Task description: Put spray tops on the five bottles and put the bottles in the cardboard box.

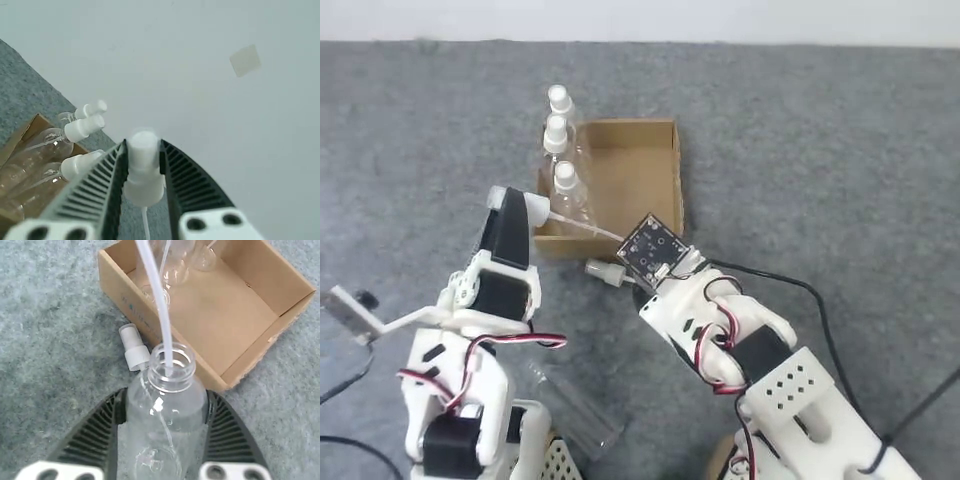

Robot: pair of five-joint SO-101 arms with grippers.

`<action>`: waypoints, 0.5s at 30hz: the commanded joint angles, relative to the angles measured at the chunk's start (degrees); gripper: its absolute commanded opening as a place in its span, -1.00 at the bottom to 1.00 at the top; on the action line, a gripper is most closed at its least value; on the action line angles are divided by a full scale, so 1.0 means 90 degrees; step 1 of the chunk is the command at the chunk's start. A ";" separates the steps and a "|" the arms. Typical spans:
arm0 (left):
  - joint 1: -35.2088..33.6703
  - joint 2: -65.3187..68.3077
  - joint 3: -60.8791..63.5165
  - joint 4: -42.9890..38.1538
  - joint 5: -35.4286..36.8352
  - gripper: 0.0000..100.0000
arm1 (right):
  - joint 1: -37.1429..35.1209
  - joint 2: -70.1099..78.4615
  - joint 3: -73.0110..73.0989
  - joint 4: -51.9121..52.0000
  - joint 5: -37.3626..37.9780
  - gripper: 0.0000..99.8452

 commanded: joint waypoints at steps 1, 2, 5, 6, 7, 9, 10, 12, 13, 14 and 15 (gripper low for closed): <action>-0.0010 -0.0117 0.0073 -0.0029 -0.0098 -0.98 | -0.0151 -0.0230 -0.0029 -0.0103 0.0078 -0.82; -0.0010 -0.0117 0.0112 -0.0029 -0.0098 -0.98 | -0.0151 -0.0239 -0.0029 -0.0093 0.0078 -0.82; -0.0010 -0.0117 0.0181 -0.0029 -0.0098 -0.98 | -0.0151 -0.0239 -0.0029 -0.0093 0.0088 -0.82; -0.0010 -0.0117 0.0200 -0.0029 -0.0098 -0.98 | -0.0151 -0.0239 -0.0029 -0.0103 0.0088 -0.82; -0.0010 -0.0117 0.0210 -0.0020 -0.0107 -0.98 | -0.0151 -0.0239 -0.0029 -0.0103 0.0088 -0.82; 0.0000 -0.0117 0.0288 -0.0029 -0.0225 -0.98 | -0.0151 -0.0239 -0.0029 -0.0103 0.0088 -0.82; 0.0010 -0.0117 0.0327 -0.0029 -0.0264 -0.98 | -0.0151 -0.0239 -0.0029 -0.0093 0.0088 -0.82; 0.0010 -0.0117 0.0415 -0.0029 -0.0274 -0.98 | -0.0151 -0.0239 -0.0029 -0.0093 0.0088 -0.82; 0.0010 -0.0117 0.0454 -0.0029 -0.0274 -0.98 | -0.0151 -0.0239 -0.0029 -0.0093 0.0088 -0.82; 0.0010 -0.0117 0.0484 -0.0029 -0.0274 -0.98 | -0.0151 -0.0239 -0.0029 -0.0093 0.0088 -0.82; 0.0059 -0.0117 0.0513 -0.0029 -0.0274 -0.98 | -0.0151 -0.0239 -0.0029 -0.0093 0.0088 -0.82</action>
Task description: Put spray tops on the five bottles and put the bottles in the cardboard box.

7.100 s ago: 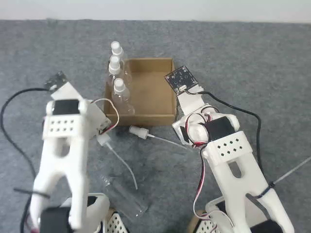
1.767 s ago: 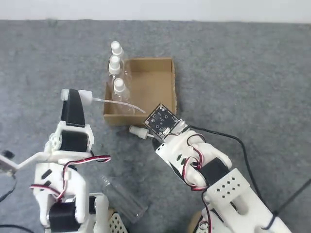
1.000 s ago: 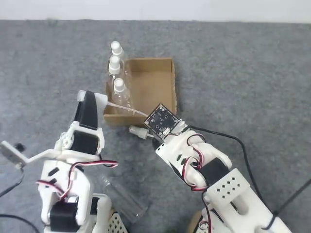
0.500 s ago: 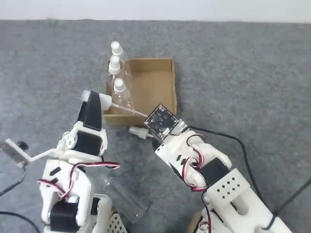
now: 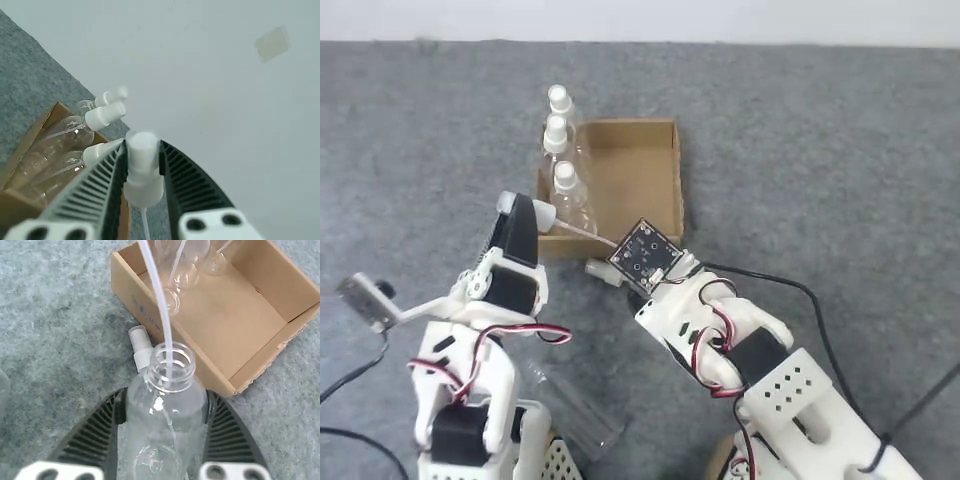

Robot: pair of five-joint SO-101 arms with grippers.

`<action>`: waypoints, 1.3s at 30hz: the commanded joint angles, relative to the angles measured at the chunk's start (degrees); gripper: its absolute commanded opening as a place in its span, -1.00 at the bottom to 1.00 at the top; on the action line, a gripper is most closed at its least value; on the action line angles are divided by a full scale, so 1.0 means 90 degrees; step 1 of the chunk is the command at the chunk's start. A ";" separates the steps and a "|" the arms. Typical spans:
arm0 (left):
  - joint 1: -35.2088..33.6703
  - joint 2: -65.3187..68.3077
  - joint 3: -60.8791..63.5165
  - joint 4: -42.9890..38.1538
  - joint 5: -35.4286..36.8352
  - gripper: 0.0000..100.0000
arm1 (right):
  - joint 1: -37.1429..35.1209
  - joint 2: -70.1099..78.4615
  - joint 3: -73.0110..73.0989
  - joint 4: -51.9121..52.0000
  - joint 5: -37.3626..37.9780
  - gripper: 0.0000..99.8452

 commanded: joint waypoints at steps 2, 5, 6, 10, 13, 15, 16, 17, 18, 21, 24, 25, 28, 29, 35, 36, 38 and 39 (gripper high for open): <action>0.0303 -0.0117 0.0005 -0.0020 -0.0127 -0.98 | -0.0044 -0.0239 -0.0029 -0.0093 0.0088 -0.82; 0.0527 -0.0117 0.0015 -0.0020 -0.0283 -0.98 | -0.0044 -0.0239 -0.0029 -0.0093 0.0088 -0.82; 0.0537 -0.0117 0.0015 -0.0010 -0.0283 -0.98 | -0.0044 -0.0239 -0.0029 -0.0093 0.0088 -0.82; 0.0567 -0.0117 0.0093 -0.0010 -0.0293 -0.98 | -0.0044 -0.0239 -0.0029 -0.0093 0.0088 -0.82; 0.0576 -0.0117 0.0210 -0.0029 -0.0293 -0.98 | -0.0054 -0.0239 -0.0029 -0.0093 0.0088 -0.82; 0.0586 -0.0117 0.0220 -0.0029 -0.0303 -0.98 | -0.0054 -0.0239 -0.0029 -0.0093 0.0088 -0.82; 0.0586 -0.0117 0.0220 -0.0029 -0.0303 -0.98 | -0.0054 -0.0239 -0.0029 -0.0093 0.0088 -0.82; 0.0586 -0.0117 0.0220 -0.0029 -0.0303 -0.98 | -0.0054 -0.0239 -0.0029 -0.0093 0.0088 -0.82; 0.0586 -0.0117 0.0230 -0.0029 -0.0303 -0.98 | -0.0054 -0.0239 -0.0029 -0.0093 0.0088 -0.82; 0.0596 -0.0117 0.0298 -0.0039 -0.0342 -0.98 | -0.0054 -0.0239 -0.0029 -0.0093 0.0088 -0.82; 0.0830 -0.0117 0.0347 0.0000 -0.0567 -0.98 | -0.0054 -0.0239 -0.0029 -0.0093 0.0088 -0.82; 0.0928 -0.0117 0.0386 -0.0010 -0.0596 -0.98 | -0.0054 -0.0239 -0.0029 -0.0093 0.0088 -0.82; 0.1123 -0.0117 0.0454 -0.0029 -0.0606 -0.98 | -0.0054 -0.0239 -0.0029 -0.0083 0.0088 -0.82; 0.1172 -0.0117 0.0454 -0.0029 -0.0606 -0.98 | -0.0054 -0.0239 -0.0029 -0.0083 0.0088 -0.82; 0.1426 -0.0107 0.0464 0.0010 -0.0615 -0.98 | -0.0063 -0.0239 -0.0029 -0.0083 0.0088 -0.82; 0.1475 -0.0107 0.0474 0.0010 -0.0615 -0.98 | -0.0063 -0.0239 -0.0029 -0.0083 0.0088 -0.82; 0.1612 -0.0107 0.0591 -0.0039 -0.0733 -0.98 | -0.0103 -0.0239 -0.0029 -0.0083 0.0088 -0.82; 0.1709 -0.0107 0.0640 -0.0039 -0.0860 -0.98 | -0.0161 -0.0239 -0.0029 -0.0083 0.0088 -0.82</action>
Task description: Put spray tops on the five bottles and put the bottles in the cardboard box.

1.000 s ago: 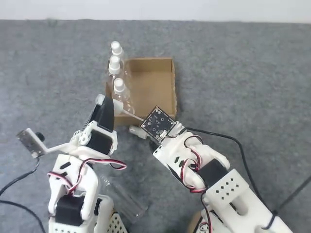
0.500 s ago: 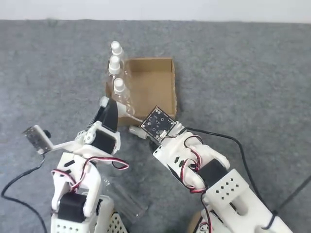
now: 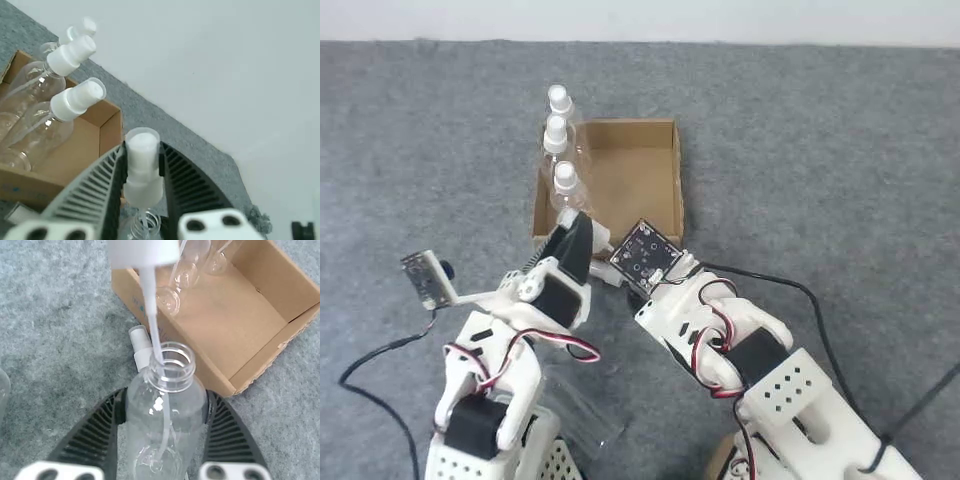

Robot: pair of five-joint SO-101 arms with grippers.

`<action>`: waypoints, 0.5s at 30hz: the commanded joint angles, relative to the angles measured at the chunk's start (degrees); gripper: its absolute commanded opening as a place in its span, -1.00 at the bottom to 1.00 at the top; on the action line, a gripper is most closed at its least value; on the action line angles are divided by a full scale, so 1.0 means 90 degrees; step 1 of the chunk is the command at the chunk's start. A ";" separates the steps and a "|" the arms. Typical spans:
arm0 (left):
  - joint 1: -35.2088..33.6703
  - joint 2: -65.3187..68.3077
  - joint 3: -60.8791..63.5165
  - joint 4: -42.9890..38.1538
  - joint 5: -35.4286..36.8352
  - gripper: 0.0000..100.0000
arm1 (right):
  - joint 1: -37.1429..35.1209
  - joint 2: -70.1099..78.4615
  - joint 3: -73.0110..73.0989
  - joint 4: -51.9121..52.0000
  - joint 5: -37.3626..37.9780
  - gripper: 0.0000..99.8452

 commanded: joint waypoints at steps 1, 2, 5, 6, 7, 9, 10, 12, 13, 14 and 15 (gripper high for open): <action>0.0274 -0.0107 0.0073 -0.0039 -0.0342 -0.98 | -0.0190 -0.0239 -0.0020 -0.0073 0.0068 -0.82; 0.0313 -0.0107 0.0093 -0.0039 -0.0381 -0.98 | -0.0200 -0.0239 -0.0020 -0.0073 0.0068 -0.82; 0.0322 -0.0107 0.0093 -0.0039 -0.0381 -0.98 | -0.0200 -0.0239 -0.0020 -0.0073 0.0068 -0.82; 0.0332 -0.0107 0.0103 -0.0039 -0.0391 -0.98 | -0.0200 -0.0239 -0.0020 -0.0073 0.0068 -0.82; 0.0332 -0.0107 0.0103 -0.0039 -0.0400 -0.98 | -0.0200 -0.0239 -0.0020 -0.0073 0.0068 -0.82; 0.0361 -0.0107 0.0103 -0.0020 -0.0410 -0.98 | -0.0210 -0.0239 -0.0020 -0.0073 0.0098 -0.82; 0.0371 -0.0107 0.0112 -0.0010 -0.0430 -0.98 | -0.0210 -0.0239 -0.0020 -0.0063 0.0195 -0.82; 0.0371 -0.0107 0.0122 0.0010 -0.0645 -0.98 | -0.0210 -0.0239 -0.0020 -0.0063 0.0332 -0.82; 0.0381 -0.0107 0.0151 0.0010 -0.0723 -0.98 | -0.0210 -0.0239 -0.0020 -0.0063 0.0342 -0.82; 0.0381 -0.0107 0.0200 0.0000 -0.0772 -0.98 | -0.0210 -0.0239 -0.0020 -0.0063 0.0352 -0.82; 0.0381 -0.0107 0.0259 -0.0010 -0.0791 -0.98 | -0.0210 -0.0239 -0.0020 -0.0063 0.0352 -0.82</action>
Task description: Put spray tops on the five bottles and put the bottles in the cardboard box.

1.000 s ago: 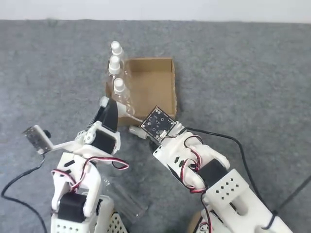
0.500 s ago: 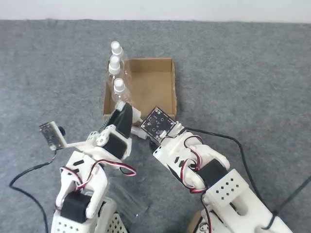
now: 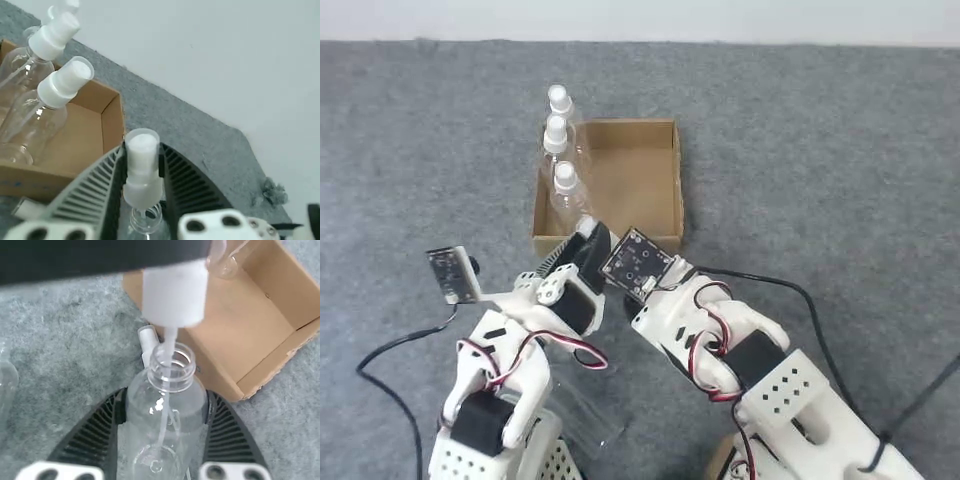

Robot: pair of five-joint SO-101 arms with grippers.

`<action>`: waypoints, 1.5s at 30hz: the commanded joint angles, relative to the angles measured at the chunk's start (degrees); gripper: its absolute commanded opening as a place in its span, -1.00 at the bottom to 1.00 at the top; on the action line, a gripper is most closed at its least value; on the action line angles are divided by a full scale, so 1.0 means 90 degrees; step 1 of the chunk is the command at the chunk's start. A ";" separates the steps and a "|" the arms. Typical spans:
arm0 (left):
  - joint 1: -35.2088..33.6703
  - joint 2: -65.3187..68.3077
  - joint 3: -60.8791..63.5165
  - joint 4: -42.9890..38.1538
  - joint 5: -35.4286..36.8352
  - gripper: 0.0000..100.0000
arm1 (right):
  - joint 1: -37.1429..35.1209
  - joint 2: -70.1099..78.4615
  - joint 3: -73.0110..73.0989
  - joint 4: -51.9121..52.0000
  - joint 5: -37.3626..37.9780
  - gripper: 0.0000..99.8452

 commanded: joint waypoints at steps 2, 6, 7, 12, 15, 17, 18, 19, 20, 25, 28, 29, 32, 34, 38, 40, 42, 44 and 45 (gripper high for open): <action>0.0156 -0.0107 0.0161 0.0000 -0.0156 -0.98 | -0.0024 -0.0230 -0.0059 -0.0063 0.0156 -0.82; 0.0654 -0.0117 0.0347 0.0010 -0.0449 -0.98 | 0.0005 -0.0230 -0.0049 -0.0063 0.0156 -0.82; 0.0606 -0.0117 0.0347 0.0010 -0.0440 -0.98 | 0.0005 -0.0230 -0.0049 -0.0063 0.0156 -0.82; 0.0606 -0.0117 0.0347 0.0020 -0.0459 -0.98 | 0.0015 -0.0230 -0.0049 -0.0063 0.0156 -0.82; 0.0615 -0.0117 0.0337 0.0117 -0.0459 -0.98 | 0.0015 -0.0230 -0.0049 -0.0063 0.0156 -0.82; 0.0703 -0.0117 0.0239 0.0293 -0.0469 -0.98 | 0.0015 -0.0230 -0.0049 -0.0063 0.0156 -0.82; 0.0781 -0.0117 0.0171 0.0449 -0.0469 -0.98 | 0.0015 -0.0230 -0.0049 -0.0063 0.0156 -0.82; 0.0869 -0.0117 0.0093 0.0596 -0.0469 -0.98 | 0.0015 -0.0230 -0.0049 -0.0063 0.0156 -0.82; 0.0938 -0.0117 0.0024 0.0723 -0.0469 -0.98 | 0.0015 -0.0230 -0.0049 -0.0063 0.0156 -0.82; 0.1016 -0.0117 -0.0093 0.0938 -0.0469 -0.98 | 0.0015 -0.0230 -0.0049 -0.0063 0.0156 -0.82; 0.1016 -0.0117 -0.0093 0.0947 -0.0469 -0.97 | 0.0015 -0.0230 -0.0049 -0.0063 0.0156 -0.82; 0.0996 -0.0117 -0.0103 0.0947 -0.0469 -0.97 | 0.0015 -0.0230 -0.0049 -0.0063 0.0156 -0.82; 0.0967 -0.0117 -0.0112 0.0957 -0.0469 -0.91 | 0.0112 -0.0230 -0.0049 -0.0073 0.0147 -0.82; 0.0967 -0.0117 -0.0112 0.0957 -0.0469 -0.78 | 0.0181 -0.0230 -0.0059 -0.0083 0.0156 -0.82; 0.0967 -0.0117 -0.0083 0.1094 -0.0449 -0.51 | 0.0200 -0.0230 -0.0059 -0.0083 0.0156 -0.82; 0.0967 -0.0117 -0.0112 0.1231 -0.0440 -0.43 | 0.0210 -0.0230 -0.0059 -0.0083 0.0156 -0.82; 0.0967 -0.0117 -0.0112 0.1260 -0.0440 -0.40 | 0.0210 -0.0230 -0.0059 -0.0093 0.0156 -0.82; 0.0967 -0.0117 -0.0122 0.1260 -0.0440 -0.40 | 0.0210 -0.0230 -0.0059 -0.0093 0.0156 -0.82; 0.0967 -0.0117 -0.0122 0.1260 -0.0440 -0.40 | 0.0210 -0.0230 -0.0059 -0.0093 0.0156 -0.82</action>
